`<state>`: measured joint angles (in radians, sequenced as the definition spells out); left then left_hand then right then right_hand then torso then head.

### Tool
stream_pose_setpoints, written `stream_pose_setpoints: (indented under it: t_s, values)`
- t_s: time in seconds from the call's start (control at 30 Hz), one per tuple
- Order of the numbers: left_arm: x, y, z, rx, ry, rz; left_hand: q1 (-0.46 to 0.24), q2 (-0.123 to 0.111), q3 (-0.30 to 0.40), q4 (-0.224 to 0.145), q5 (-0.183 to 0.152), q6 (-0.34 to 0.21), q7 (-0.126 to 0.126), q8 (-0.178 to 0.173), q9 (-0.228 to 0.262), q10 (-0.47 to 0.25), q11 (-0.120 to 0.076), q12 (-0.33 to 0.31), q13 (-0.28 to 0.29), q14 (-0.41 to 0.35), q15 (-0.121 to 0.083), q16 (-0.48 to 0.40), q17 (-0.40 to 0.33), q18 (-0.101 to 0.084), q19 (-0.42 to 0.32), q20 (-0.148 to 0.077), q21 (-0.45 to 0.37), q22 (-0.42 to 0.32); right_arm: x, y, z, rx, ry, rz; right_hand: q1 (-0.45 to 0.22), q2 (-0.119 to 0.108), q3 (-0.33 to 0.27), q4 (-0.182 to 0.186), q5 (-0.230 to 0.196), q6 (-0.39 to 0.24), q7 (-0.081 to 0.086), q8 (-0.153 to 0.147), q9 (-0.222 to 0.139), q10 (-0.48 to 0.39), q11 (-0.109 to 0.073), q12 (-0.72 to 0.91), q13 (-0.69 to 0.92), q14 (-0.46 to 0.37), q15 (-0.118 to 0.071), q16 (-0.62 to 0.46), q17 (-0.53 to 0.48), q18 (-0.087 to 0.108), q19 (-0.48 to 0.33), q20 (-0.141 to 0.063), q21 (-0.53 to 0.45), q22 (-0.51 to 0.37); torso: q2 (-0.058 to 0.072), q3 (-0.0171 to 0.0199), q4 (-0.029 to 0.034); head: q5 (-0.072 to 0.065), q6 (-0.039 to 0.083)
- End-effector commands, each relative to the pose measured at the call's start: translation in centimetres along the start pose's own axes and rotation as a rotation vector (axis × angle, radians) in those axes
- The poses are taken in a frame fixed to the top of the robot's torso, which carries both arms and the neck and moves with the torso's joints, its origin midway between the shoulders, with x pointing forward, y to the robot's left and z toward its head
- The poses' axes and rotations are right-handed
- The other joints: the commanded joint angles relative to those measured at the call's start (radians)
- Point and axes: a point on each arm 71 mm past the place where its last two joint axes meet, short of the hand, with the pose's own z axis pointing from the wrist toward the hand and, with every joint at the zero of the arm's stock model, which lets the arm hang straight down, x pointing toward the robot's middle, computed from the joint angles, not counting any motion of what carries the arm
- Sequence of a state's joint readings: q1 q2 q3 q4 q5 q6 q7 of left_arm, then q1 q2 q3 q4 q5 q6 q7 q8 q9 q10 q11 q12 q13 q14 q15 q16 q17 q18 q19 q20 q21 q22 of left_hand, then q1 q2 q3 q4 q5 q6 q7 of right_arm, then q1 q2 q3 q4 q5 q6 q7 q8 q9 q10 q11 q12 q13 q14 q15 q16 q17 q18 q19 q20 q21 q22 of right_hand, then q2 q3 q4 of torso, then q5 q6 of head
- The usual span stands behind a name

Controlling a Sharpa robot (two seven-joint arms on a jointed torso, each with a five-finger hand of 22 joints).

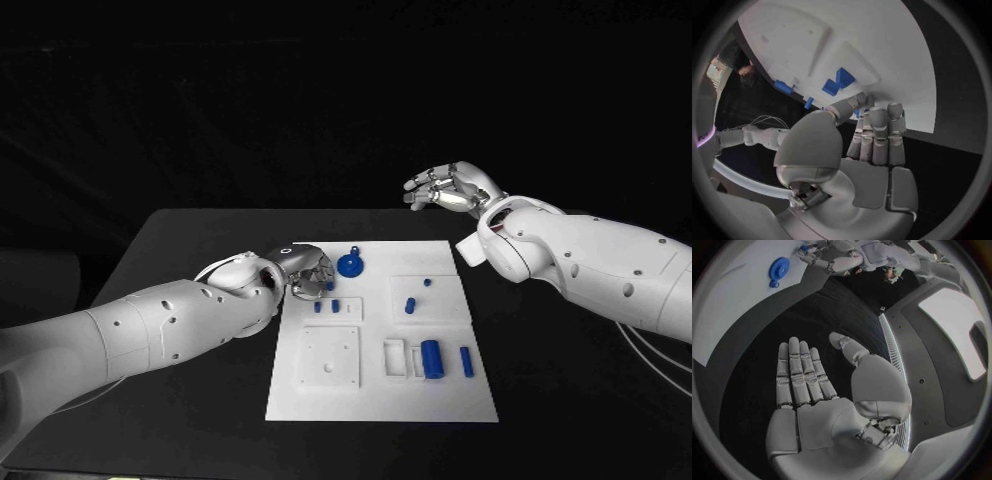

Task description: Assemble the parts on the task board

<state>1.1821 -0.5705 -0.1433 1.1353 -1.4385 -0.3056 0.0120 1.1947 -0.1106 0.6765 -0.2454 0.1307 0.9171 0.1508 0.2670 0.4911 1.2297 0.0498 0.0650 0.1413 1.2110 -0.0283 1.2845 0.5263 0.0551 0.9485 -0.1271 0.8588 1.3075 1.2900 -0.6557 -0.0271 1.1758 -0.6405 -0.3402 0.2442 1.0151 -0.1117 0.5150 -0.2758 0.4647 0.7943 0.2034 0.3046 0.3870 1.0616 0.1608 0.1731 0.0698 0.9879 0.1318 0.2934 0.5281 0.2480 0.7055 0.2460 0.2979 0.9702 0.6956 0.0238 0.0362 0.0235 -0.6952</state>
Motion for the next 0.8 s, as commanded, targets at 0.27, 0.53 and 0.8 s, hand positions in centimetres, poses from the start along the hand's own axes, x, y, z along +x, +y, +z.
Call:
stream_pose_setpoints:
  t_s: [0.27, 0.53, 0.8]
  values:
    - [0.1, 1.1, -0.5, -0.037, -0.010, -0.004, 0.015, -0.009, 0.007, -0.005, 0.001, -0.008, 0.003, -0.005, -0.003, -0.042, 0.042, 0.005, 0.002, -0.003, 0.005, 0.002, -0.002, 0.045, -0.001, 0.004, -0.003, 0.018, 0.0, -0.1, -0.1, -0.001, 0.011, -0.003, -0.004, 0.004, -0.004, -0.002, 0.003, -0.009, 0.009, 0.004, -0.002, 0.003, 0.000, -0.004, 0.000, -0.005, 0.003, -0.004, -0.001, 0.014, -0.007, -0.003, -0.007, 0.001, 0.000, 0.0000, -0.0006, -0.001, 0.002]
    - [-0.4, 1.9, -0.9, -0.057, -0.040, -0.022, 0.037, -0.023, 0.014, -0.020, 0.002, -0.016, 0.000, -0.006, -0.006, -0.044, 0.042, 0.007, 0.002, -0.006, 0.006, 0.001, -0.005, 0.046, -0.003, 0.006, -0.002, 0.019, -0.1, -0.2, -0.1, 0.007, 0.017, -0.017, -0.002, 0.002, -0.004, -0.004, 0.002, -0.010, 0.009, 0.004, -0.002, 0.003, 0.000, -0.005, 0.000, -0.006, 0.004, -0.005, -0.001, 0.014, -0.009, -0.003, -0.008, 0.002, 0.000, 0.0001, 0.0002, -0.003, 0.004]
    - [-2.3, 2.8, -1.5, -0.082, -0.097, -0.156, 0.031, -0.022, 0.014, -0.010, 0.005, -0.015, 0.006, -0.003, -0.006, -0.035, 0.041, 0.012, 0.003, -0.016, 0.005, -0.012, -0.013, 0.045, -0.004, 0.007, -0.001, 0.019, 0.6, -0.8, -0.3, 0.041, 0.163, -0.172, 0.015, 0.003, -0.004, -0.010, -0.028, -0.004, 0.007, 0.009, -0.002, 0.011, -0.003, -0.005, 0.001, -0.004, 0.002, -0.004, -0.001, 0.014, -0.005, -0.004, -0.005, 0.009, -0.001, 0.0011, -0.0009, -0.007, 0.007]
